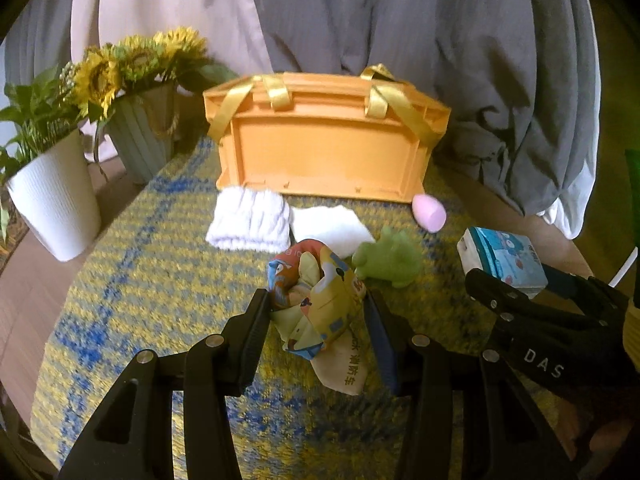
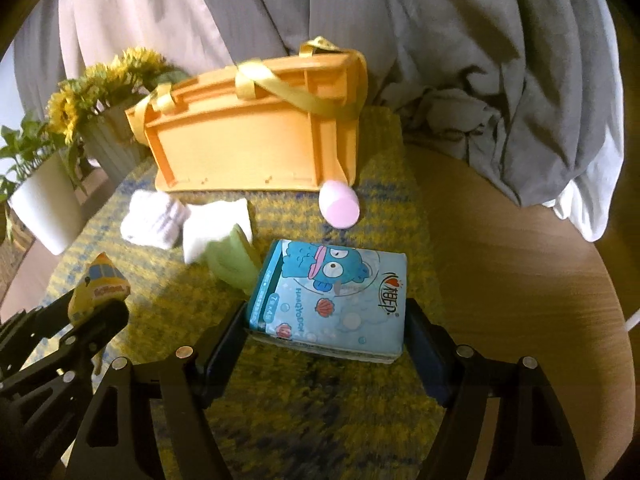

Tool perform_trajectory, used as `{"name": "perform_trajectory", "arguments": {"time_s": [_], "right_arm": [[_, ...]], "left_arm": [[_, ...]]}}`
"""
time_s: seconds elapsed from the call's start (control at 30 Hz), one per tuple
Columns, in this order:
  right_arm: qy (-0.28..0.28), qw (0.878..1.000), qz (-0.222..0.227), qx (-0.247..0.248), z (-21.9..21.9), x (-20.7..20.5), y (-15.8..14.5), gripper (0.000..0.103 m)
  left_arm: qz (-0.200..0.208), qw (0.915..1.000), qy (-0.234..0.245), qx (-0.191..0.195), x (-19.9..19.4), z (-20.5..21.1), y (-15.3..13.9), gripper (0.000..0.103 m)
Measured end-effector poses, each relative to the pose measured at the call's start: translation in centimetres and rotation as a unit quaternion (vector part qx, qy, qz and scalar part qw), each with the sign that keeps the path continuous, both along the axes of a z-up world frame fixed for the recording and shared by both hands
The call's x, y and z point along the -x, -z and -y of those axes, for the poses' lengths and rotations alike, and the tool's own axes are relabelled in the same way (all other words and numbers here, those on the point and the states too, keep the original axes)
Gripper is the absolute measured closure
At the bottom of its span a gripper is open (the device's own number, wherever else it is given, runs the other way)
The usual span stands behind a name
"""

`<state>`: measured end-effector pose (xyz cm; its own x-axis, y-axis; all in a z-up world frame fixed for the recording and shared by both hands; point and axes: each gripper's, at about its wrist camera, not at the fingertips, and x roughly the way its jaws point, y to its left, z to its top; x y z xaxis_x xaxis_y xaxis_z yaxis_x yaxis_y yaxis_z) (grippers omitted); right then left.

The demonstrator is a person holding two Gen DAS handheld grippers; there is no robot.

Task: Organize soft objects
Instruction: 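Lift the cloth toy and blue book and carry them over the crate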

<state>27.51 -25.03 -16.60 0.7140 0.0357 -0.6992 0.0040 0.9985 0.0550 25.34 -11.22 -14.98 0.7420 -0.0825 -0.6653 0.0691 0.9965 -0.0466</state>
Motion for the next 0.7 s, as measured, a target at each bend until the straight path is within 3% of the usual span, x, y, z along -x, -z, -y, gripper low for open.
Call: {"name": "perform_trajectory", "arguments": {"time_s": [0.7], "right_arm": [[0.027, 0.995, 0.095, -0.009, -3.4, 3.3, -8.8, 0.027]], "left_arm": [[0.084, 0.9952, 0.046, 0.021, 1.5, -4.1, -8.5, 0.056]]}}
